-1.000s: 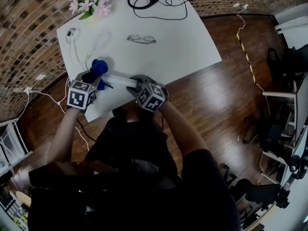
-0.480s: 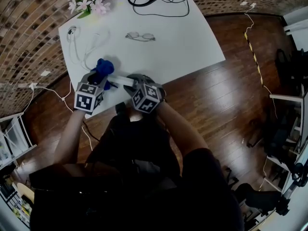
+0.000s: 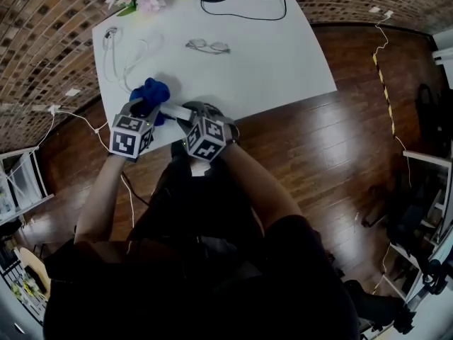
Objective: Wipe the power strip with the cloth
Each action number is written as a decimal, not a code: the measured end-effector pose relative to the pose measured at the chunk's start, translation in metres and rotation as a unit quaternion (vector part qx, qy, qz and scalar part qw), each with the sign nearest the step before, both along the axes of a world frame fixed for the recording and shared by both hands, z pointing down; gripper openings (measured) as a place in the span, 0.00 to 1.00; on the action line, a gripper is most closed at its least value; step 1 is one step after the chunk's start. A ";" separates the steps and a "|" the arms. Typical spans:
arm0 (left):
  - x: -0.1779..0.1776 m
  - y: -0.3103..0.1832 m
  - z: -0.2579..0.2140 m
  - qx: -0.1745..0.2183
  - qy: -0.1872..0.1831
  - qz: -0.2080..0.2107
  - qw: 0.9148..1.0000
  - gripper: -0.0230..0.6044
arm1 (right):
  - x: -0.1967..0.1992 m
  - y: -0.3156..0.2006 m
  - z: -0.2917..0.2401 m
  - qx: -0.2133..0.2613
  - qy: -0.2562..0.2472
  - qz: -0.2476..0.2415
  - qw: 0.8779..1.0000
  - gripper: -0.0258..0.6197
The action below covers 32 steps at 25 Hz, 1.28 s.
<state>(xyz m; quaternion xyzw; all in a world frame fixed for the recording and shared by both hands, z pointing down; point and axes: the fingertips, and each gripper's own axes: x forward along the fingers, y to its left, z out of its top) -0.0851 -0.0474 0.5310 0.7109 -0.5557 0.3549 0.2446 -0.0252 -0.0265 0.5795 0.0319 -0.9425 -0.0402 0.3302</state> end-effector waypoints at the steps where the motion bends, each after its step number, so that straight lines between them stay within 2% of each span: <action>1: 0.002 0.001 0.002 0.000 -0.001 0.001 1.000 0.21 | 0.000 0.001 0.000 -0.002 0.001 -0.004 1.000 0.27; 6: 0.027 0.005 0.004 -0.004 0.002 0.017 1.000 0.21 | 0.000 0.003 0.002 -0.005 0.003 -0.018 1.000 0.27; 11: 0.061 0.011 -0.001 -0.025 0.013 0.051 0.998 0.21 | 0.001 0.004 0.001 -0.005 0.003 -0.024 1.000 0.28; 14: 0.079 0.014 -0.002 -0.038 0.007 0.075 0.996 0.21 | 0.001 0.003 0.001 -0.004 0.002 -0.025 1.000 0.28; 24: 0.111 0.015 -0.002 -0.052 0.027 0.109 0.992 0.21 | 0.000 0.004 0.001 -0.006 0.001 -0.027 1.000 0.28; 32: 0.117 0.017 0.003 -0.058 0.052 0.139 0.987 0.21 | 0.002 0.004 0.002 0.000 0.003 -0.024 1.000 0.28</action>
